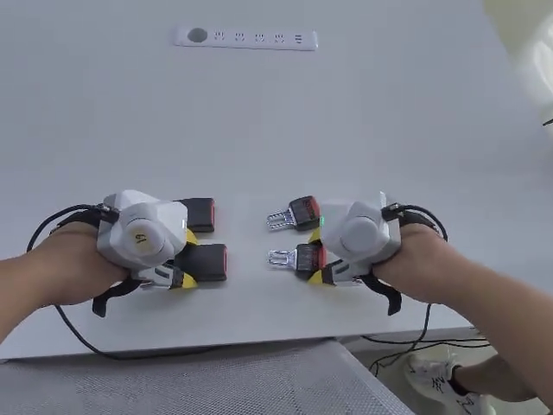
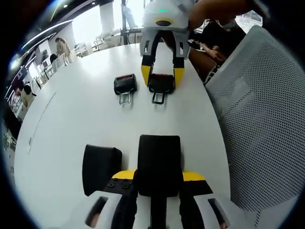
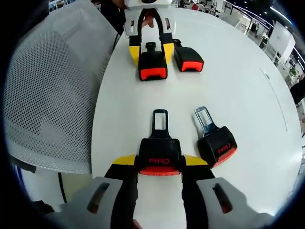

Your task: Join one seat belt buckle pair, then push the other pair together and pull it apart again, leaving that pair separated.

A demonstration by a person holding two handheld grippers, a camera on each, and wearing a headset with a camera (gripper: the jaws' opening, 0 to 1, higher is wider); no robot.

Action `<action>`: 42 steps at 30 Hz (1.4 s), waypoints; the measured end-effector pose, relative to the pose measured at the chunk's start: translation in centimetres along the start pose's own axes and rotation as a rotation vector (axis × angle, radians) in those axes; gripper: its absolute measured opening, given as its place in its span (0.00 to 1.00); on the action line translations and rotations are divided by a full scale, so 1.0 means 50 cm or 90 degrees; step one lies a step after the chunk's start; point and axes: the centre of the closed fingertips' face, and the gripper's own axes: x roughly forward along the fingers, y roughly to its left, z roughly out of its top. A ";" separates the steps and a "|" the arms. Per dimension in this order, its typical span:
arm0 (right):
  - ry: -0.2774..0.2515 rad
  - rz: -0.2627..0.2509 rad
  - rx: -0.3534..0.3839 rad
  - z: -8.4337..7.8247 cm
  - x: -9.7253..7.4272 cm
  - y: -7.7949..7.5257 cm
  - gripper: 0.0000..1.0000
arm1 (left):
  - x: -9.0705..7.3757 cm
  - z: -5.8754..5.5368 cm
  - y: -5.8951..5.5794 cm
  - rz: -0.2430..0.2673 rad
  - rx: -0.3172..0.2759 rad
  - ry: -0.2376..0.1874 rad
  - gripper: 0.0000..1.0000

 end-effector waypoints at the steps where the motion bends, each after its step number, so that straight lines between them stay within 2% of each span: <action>1: -0.004 -0.007 0.030 0.001 -0.002 -0.004 0.34 | 0.000 0.000 0.000 0.000 0.000 0.000 0.34; 17: -0.031 -0.005 0.009 0.010 -0.001 -0.005 0.33 | -0.002 0.001 0.000 0.002 -0.003 0.000 0.34; 23: -0.053 -0.009 0.014 0.038 0.002 -0.007 0.33 | -0.003 0.000 -0.001 0.002 -0.002 0.002 0.34; 42: -0.080 -0.008 -0.005 0.116 0.039 0.000 0.32 | -0.004 -0.001 0.001 0.000 -0.001 0.000 0.34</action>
